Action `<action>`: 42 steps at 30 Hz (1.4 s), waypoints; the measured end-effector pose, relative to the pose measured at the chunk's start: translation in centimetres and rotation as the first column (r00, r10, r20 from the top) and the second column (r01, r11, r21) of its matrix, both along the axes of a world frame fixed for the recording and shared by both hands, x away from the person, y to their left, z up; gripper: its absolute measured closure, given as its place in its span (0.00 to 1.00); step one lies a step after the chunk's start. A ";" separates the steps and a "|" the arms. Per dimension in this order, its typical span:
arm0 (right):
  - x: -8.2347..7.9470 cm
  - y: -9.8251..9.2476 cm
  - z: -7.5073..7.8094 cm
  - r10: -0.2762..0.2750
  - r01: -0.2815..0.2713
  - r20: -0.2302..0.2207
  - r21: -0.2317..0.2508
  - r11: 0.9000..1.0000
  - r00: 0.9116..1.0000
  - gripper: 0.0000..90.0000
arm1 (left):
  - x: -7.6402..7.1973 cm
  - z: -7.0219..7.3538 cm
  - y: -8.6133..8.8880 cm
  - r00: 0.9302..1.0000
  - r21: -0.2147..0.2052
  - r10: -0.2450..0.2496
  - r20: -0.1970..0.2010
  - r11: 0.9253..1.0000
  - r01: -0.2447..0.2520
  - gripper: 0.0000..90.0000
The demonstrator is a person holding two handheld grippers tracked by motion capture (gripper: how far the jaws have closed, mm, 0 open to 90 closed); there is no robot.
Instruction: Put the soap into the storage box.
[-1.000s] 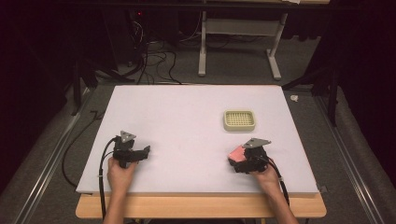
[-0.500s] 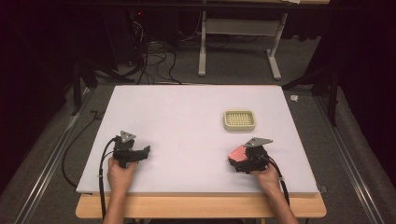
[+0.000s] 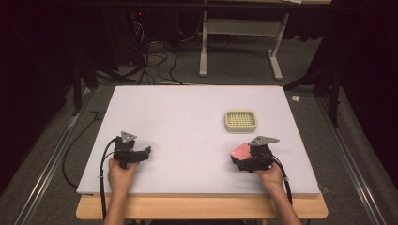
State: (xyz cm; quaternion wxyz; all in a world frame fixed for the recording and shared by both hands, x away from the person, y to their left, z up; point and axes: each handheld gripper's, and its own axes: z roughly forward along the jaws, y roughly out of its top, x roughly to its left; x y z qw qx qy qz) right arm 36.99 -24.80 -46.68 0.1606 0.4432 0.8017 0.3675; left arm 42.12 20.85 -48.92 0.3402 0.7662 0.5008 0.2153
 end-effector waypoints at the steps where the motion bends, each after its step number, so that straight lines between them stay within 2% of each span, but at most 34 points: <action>1: 0.1 -0.1 0.1 0.003 -0.003 0.005 -0.002 1.000 1.000 0.15 | 0.0 0.0 0.0 1.000 0.000 0.000 0.000 1.000 0.000 0.22; 19: 0.7 -0.7 2.3 -0.025 0.024 0.031 0.026 0.999 0.999 0.15 | 0.0 0.0 0.0 1.000 -0.001 0.000 0.000 1.000 0.000 0.22; 24: 0.9 -0.8 2.9 -0.029 0.028 0.040 0.016 0.999 0.999 0.15 | 0.0 0.0 0.0 1.000 0.000 0.000 0.000 1.000 0.000 0.22; 37: 2.8 -1.2 5.1 -0.060 0.056 0.075 0.054 0.997 0.995 0.15 | 0.0 0.0 0.0 1.000 -0.001 0.000 0.000 1.000 0.000 0.22; 42: 3.3 -1.0 5.8 -0.058 0.055 0.086 0.040 0.998 0.995 0.15 | 0.0 0.0 0.0 1.000 -0.001 0.000 0.000 1.000 0.000 0.22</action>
